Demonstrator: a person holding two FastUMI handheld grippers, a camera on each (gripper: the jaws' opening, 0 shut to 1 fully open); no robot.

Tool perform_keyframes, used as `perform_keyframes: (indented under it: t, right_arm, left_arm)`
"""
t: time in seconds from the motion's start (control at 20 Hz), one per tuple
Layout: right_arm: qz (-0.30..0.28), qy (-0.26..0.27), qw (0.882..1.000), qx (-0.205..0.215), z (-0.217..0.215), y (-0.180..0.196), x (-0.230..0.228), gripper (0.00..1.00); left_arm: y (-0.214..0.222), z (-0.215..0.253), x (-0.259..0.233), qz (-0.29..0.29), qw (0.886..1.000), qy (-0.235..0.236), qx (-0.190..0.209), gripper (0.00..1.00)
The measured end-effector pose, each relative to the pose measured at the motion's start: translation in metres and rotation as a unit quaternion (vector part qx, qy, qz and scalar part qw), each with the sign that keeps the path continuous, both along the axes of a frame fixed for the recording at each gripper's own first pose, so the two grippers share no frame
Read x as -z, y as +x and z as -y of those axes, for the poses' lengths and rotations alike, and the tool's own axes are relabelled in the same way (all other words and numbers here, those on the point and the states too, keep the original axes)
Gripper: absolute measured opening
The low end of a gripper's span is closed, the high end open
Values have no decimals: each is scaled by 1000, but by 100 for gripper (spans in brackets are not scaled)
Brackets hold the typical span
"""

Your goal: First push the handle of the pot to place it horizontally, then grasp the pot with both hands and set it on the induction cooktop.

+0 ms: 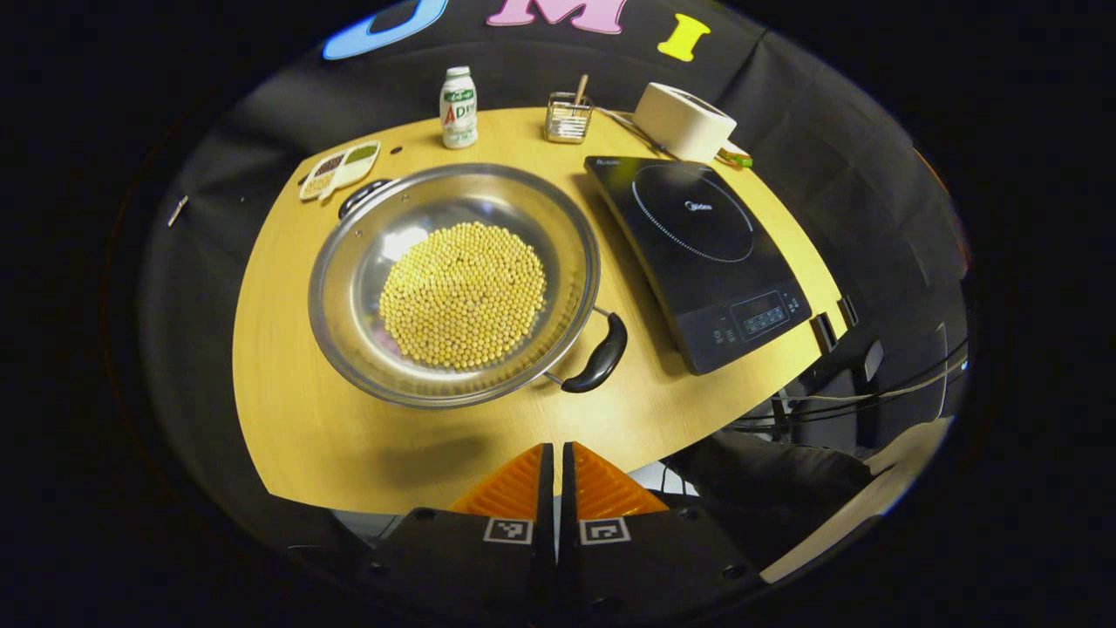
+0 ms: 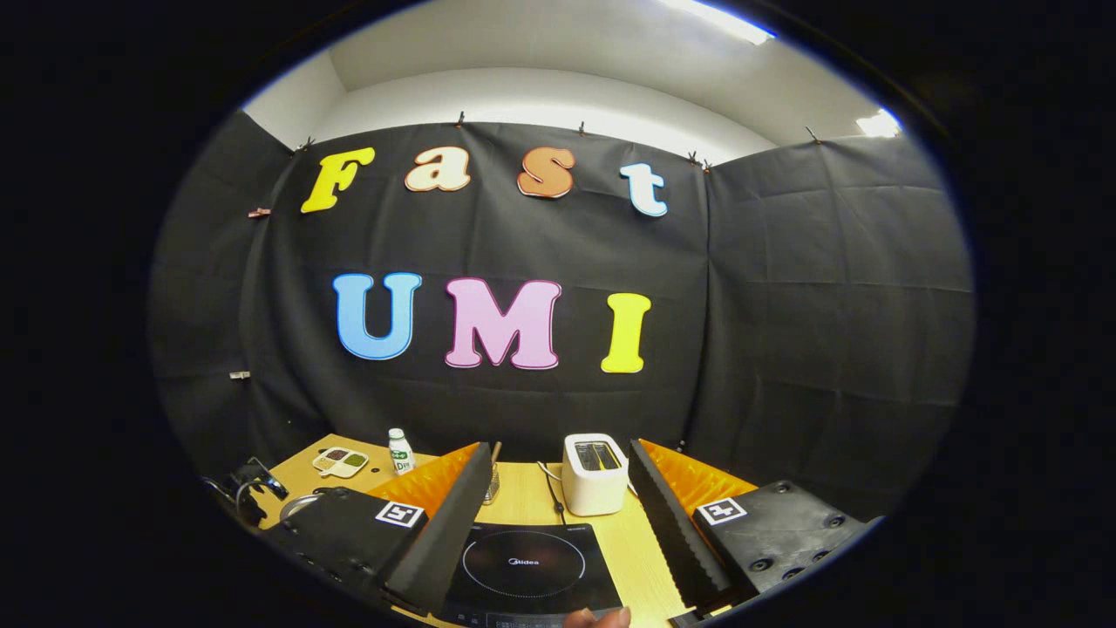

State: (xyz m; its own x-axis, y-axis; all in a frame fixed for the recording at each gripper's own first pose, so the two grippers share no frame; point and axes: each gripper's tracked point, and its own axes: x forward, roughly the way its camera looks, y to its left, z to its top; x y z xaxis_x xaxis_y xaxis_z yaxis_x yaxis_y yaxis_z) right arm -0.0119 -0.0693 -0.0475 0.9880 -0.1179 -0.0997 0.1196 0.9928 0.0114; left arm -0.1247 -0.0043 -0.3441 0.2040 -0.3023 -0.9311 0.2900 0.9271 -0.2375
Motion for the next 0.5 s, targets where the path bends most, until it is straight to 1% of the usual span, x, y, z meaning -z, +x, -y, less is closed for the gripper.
perform_keyframes:
  t: [0.15, 0.5]
  right_arm:
    - [-2, 3, 1000, 12, 12, -2, 1, 98]
    - [-3, 21, 998, 57, 52, -10, 2, 98]
  left_arm:
    - [9, 2, 20, -11, 1000, 11, 4, 5]
    - [27, 15, 39, -26, 998, 46, 26, 5]
